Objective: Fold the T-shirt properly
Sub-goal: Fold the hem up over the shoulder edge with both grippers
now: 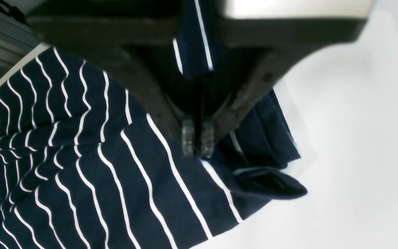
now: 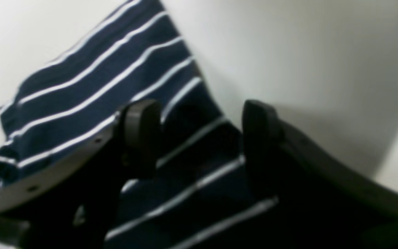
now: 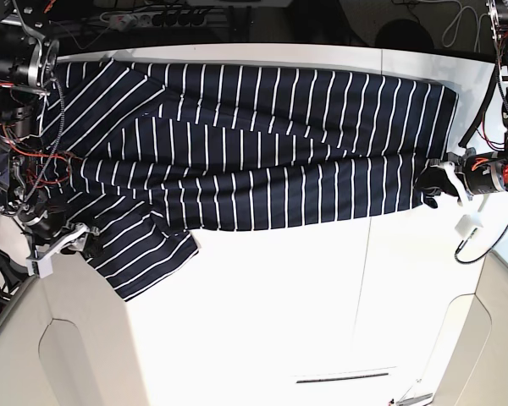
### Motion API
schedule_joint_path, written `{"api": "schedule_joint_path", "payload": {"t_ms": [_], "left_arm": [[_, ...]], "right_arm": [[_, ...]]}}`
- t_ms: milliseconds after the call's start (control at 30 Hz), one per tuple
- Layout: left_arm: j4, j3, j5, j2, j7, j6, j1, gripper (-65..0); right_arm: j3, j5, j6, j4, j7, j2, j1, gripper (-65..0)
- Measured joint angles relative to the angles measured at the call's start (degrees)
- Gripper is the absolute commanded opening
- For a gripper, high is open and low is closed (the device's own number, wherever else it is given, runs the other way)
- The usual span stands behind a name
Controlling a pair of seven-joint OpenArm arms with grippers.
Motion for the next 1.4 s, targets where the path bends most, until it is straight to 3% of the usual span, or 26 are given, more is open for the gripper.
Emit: {"api": "schedule_joint_path", "payload": {"t_ms": [100, 167, 267, 333, 567, 933, 1100, 1400], "left_arm": [[0.0, 0.0, 0.02, 0.0, 0.0, 0.0, 0.02, -65.0], [0.0, 0.0, 0.02, 0.0, 0.0, 0.0, 0.0, -65.0], [0.0, -0.02, 0.02, 0.0, 0.0, 0.0, 0.0, -65.0], [0.0, 0.0, 0.02, 0.0, -0.02, 0.0, 0.0, -65.0], [0.0, -0.02, 0.02, -0.26, -0.66, 0.0, -0.35, -65.0], [0.5, -0.07, -1.95, -4.59, 0.92, 0.0, -1.07, -65.0], [1.4, -0.07, -3.17, -4.96, 2.84, 0.0, -0.94, -65.0], [6.99, -0.07, -3.02, -7.06, 3.28, 0.0, 2.23, -65.0]], "right_arm": [[0.0, 0.61, 0.0, 0.0, -0.09, -0.7, 0.02, -29.6], [0.0, 0.7, 0.0, 0.0, -0.59, -1.18, 0.09, -38.9], [0.0, 0.76, 0.07, 0.02, -2.21, -1.64, 0.11, -58.9], [0.0, 1.07, 0.2, 0.09, -3.37, -1.62, 0.11, -65.0], [0.0, 5.64, 0.0, 6.99, -19.21, -1.46, -0.37, -65.0], [6.43, 16.85, 0.0, 32.59, -33.66, -0.33, -7.63, -65.0], [9.9, 23.02, 0.0, 39.91, -34.88, 1.31, -14.43, -65.0], [21.09, 29.68, 0.24, 53.79, -37.44, 1.09, -28.3, -65.0]]}}
